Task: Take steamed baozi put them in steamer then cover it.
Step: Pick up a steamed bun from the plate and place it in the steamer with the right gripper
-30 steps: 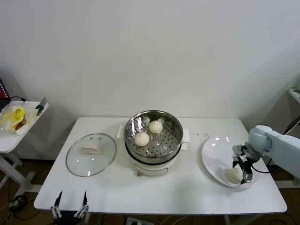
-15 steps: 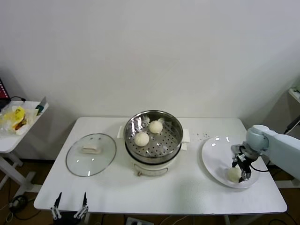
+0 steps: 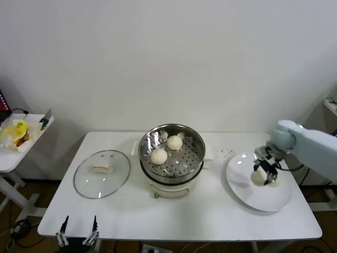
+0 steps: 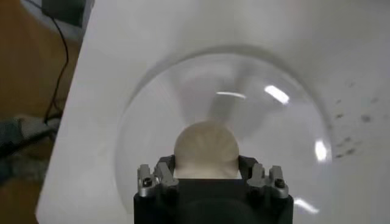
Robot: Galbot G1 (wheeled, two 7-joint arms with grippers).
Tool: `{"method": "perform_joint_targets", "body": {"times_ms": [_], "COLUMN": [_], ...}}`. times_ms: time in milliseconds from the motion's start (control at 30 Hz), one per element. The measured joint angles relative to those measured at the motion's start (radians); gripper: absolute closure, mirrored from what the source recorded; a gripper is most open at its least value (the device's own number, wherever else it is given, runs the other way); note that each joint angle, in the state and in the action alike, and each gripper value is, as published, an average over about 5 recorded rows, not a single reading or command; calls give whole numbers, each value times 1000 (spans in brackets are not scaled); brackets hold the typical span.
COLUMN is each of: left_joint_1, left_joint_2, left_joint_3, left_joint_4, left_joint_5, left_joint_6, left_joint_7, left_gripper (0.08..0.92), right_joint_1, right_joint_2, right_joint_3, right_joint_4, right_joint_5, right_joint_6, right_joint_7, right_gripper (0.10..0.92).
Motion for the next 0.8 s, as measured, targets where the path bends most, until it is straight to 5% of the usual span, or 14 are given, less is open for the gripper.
{"method": "perform_joint_targets", "body": {"times_ms": [400,800], "left_joint_1": [-10,-6], "left_joint_2": [-12,-18], "left_joint_3": [6,-3], "left_joint_4": [-16,-30], "left_joint_5": [13,11], "left_joint_6": [11,17], "left_joint_7": [3,3], "left_gripper": [177,177], "right_joint_1": [305,263], "right_joint_2": [230,467], "right_joint_3": [-84,-42], "right_joint_4": [53,65], "right_joint_5": [41,-27], "right_joint_6": [286,395], "right_joint_7": [-69,-88], "right_gripper": [332,322]}}
